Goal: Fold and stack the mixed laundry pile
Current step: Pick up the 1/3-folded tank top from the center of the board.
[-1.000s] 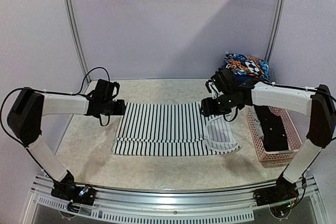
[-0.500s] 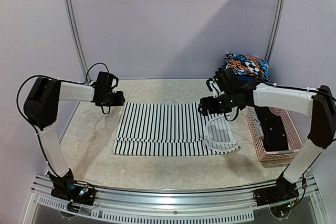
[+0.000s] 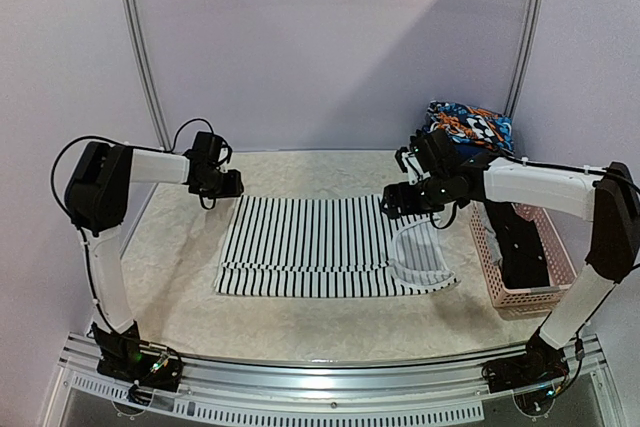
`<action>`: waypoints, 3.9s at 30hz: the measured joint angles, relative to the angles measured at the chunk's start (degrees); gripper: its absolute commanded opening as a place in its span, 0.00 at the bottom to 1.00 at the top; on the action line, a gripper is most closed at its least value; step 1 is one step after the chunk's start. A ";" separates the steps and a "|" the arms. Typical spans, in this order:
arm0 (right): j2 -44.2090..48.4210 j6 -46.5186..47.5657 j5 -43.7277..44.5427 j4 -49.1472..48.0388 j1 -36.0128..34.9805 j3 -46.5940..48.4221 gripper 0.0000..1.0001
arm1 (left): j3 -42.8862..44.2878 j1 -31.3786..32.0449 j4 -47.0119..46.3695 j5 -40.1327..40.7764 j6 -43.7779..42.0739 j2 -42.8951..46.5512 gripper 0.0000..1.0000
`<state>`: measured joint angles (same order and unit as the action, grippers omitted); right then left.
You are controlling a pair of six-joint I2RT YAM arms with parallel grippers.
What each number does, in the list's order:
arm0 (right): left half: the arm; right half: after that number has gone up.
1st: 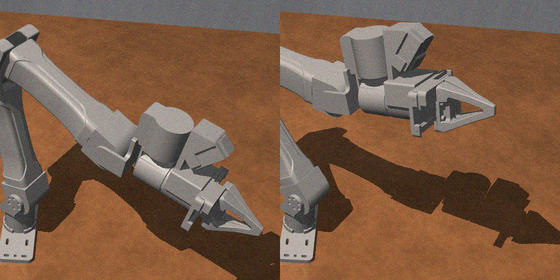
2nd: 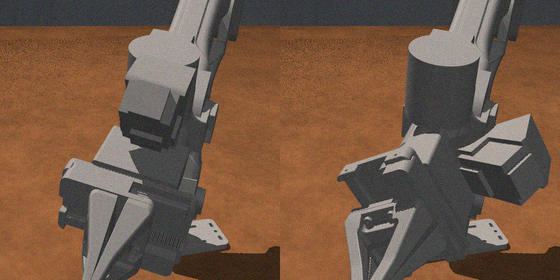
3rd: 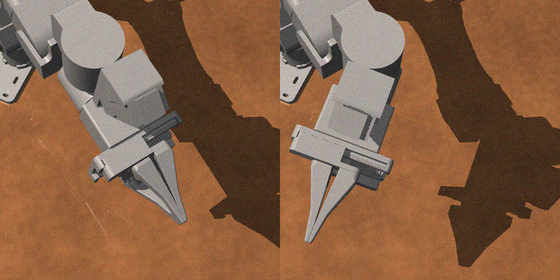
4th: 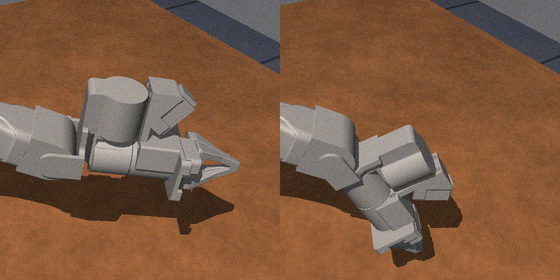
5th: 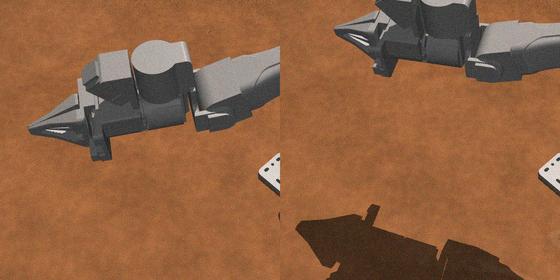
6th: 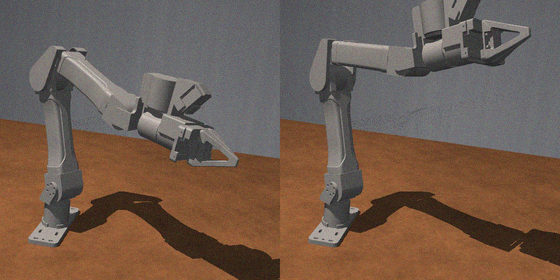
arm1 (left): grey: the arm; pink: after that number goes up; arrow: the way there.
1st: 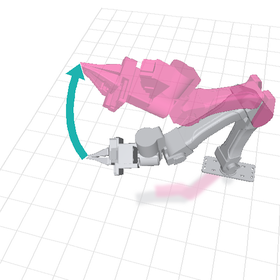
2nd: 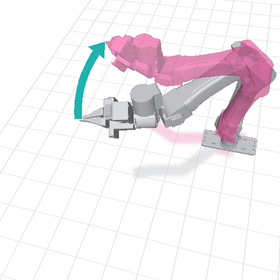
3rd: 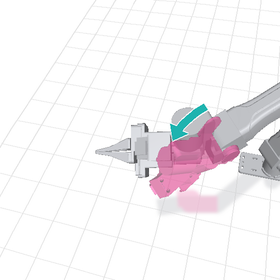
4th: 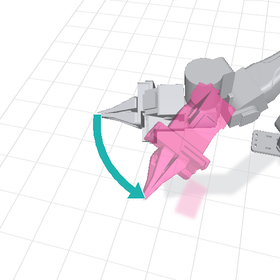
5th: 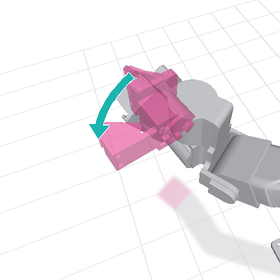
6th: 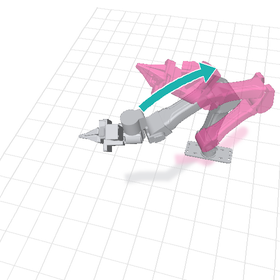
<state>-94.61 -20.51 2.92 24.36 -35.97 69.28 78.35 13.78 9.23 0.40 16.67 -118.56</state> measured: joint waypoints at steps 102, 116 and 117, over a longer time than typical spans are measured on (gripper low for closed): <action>-38.93 -1.70 -10.67 6.51 10.88 39.58 0.61 | 4.70 0.09 4.90 -6.47 -3.21 -5.88 0.00; -46.27 -2.32 -17.22 7.28 13.00 45.86 0.33 | 4.63 0.09 4.90 -6.47 -3.41 -5.84 0.00; -46.31 -2.23 -17.57 7.34 13.00 45.88 0.31 | 4.63 0.09 4.90 -6.47 -3.41 -5.84 0.00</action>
<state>-140.92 -22.74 -14.66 31.70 -22.96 115.15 82.98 13.87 14.13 -6.07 13.26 -124.40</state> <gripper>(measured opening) 0.365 0.007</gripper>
